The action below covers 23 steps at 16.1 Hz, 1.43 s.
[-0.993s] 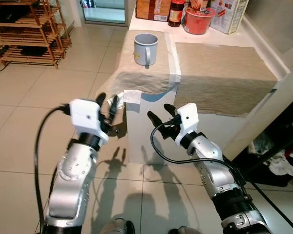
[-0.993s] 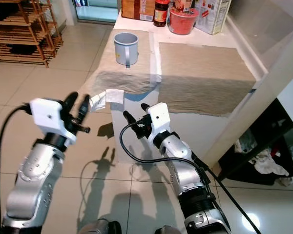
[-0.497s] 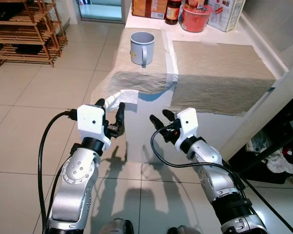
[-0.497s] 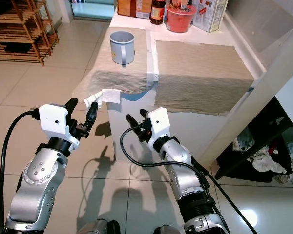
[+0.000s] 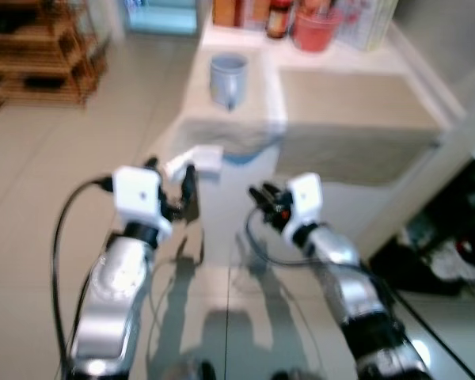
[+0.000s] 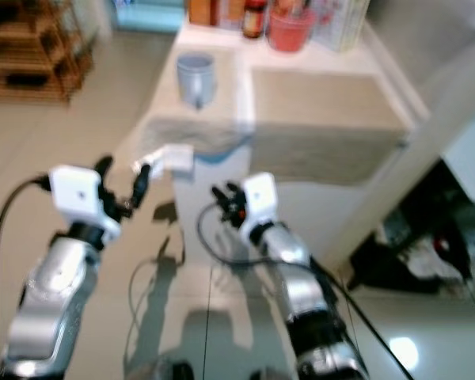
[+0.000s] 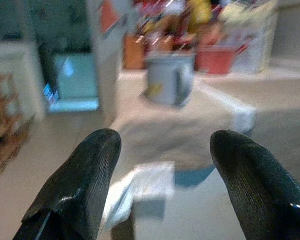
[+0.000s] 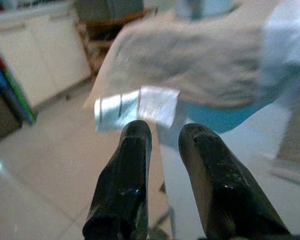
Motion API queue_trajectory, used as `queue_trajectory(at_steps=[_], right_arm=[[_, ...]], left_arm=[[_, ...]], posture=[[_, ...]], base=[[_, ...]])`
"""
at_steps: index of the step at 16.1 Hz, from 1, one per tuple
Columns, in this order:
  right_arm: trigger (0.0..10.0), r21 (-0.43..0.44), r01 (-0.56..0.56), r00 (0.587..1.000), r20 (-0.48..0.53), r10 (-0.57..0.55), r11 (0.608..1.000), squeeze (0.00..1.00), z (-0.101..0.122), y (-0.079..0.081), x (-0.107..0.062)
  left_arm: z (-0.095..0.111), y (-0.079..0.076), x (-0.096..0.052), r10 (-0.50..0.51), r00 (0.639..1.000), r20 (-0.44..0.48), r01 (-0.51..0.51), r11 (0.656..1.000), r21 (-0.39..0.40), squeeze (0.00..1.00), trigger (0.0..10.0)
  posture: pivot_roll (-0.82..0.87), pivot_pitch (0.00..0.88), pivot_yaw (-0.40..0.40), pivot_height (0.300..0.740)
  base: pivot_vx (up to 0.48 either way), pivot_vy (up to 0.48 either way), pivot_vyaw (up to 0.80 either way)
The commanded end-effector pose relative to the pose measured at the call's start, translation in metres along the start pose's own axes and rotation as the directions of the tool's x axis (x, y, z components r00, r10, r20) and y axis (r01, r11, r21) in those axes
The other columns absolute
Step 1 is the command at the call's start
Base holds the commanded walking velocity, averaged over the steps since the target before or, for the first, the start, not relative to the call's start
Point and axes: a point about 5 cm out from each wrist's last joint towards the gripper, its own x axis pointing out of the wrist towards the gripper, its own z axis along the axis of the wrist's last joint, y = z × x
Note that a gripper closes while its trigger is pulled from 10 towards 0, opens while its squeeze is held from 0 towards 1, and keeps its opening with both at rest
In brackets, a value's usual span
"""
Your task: Setting the table
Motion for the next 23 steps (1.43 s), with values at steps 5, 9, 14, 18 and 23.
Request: queue_trajectory(at_steps=[5,9,14,18,23], right_arm=[[10.0,-0.041,-0.026,0.998,0.051,0.029,0.999,0.00,0.013,-0.003,-0.002],[10.0,-0.059,-0.063,0.995,0.070,0.067,0.996,0.00,0.016,0.000,-0.005],[10.0,-0.010,-0.079,0.994,0.081,0.079,0.997,0.00,0.017,-0.001,-0.008],[10.0,-0.021,-0.019,0.997,0.068,0.020,1.000,0.00,0.016,-0.009,-0.007],[10.0,-0.045,0.100,0.993,0.068,-0.097,0.994,0.00,0.018,-0.026,-0.009]], left_arm=[[0.033,-0.009,0.011,-0.044,0.992,0.116,0.044,0.999,0.000,0.00,10.0],[0.038,-0.007,0.011,-0.027,0.991,0.129,0.028,1.000,-0.002,0.00,10.0],[0.050,-0.017,0.005,-0.088,0.980,0.177,0.106,0.990,-0.096,0.00,10.0],[0.027,-0.030,0.004,-0.152,0.988,0.035,0.155,0.984,-0.083,0.00,10.0],[0.001,-0.046,0.006,-0.193,0.979,-0.069,0.183,0.975,-0.124,0.00,10.0]], posture=[[-0.04,0.078,-0.007,0.740],[-0.05,0.079,-0.008,0.740],[-0.05,0.085,-0.012,0.740],[-0.04,0.086,-0.015,0.740],[-0.05,0.087,-0.015,0.740]], base=[[0.480,0.000,-0.15],[0.471,0.000,0.40],[0.108,0.000,0.00],[0.000,0.000,0.00],[0.000,0.000,0.00]])
